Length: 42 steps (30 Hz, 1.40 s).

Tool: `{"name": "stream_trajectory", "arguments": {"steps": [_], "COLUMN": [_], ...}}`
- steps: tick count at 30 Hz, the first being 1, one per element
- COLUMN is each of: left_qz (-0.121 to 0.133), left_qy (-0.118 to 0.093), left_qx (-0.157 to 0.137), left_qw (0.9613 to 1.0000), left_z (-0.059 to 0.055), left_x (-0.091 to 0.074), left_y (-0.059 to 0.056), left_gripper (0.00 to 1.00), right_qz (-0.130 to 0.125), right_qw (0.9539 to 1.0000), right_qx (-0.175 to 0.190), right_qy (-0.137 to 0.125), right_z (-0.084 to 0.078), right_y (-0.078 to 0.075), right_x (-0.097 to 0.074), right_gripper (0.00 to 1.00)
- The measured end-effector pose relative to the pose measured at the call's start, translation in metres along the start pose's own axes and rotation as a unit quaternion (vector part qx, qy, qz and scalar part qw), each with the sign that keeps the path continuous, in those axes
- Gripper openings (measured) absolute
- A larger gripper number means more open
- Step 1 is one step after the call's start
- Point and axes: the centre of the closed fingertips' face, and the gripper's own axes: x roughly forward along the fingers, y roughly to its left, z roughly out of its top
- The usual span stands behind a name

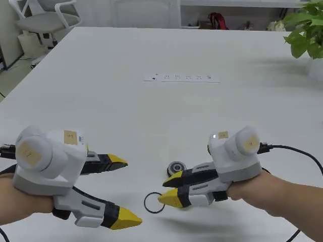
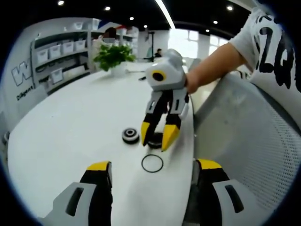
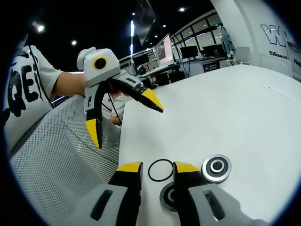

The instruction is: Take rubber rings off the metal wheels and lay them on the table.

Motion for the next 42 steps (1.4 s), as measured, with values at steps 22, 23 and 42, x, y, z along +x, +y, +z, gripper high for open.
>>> {"name": "stream_trajectory", "arguments": {"steps": [22, 23, 42], "left_qz": [-0.005, -0.005, -0.017], "left_qy": [-0.005, -0.006, -0.006], "left_qx": [0.016, 0.017, 0.017], "left_qw": [0.9998, 0.9998, 0.9997], "left_z": [0.017, 0.018, 0.021], "left_x": [0.013, 0.014, 0.028], "left_y": [0.006, 0.006, 0.007], "left_gripper": [0.7, 0.68, 0.66], "right_qz": [-0.025, -0.026, -0.052], "right_qw": [0.9991, 0.999, 0.9972], "right_qx": [0.008, 0.009, 0.021], "right_qy": [-0.034, -0.036, -0.049], "right_z": [0.007, 0.007, -0.004], "right_y": [-0.011, -0.012, -0.019], "right_x": [-0.026, -0.027, -0.049], "right_gripper": [0.26, 0.26, 0.27]}}
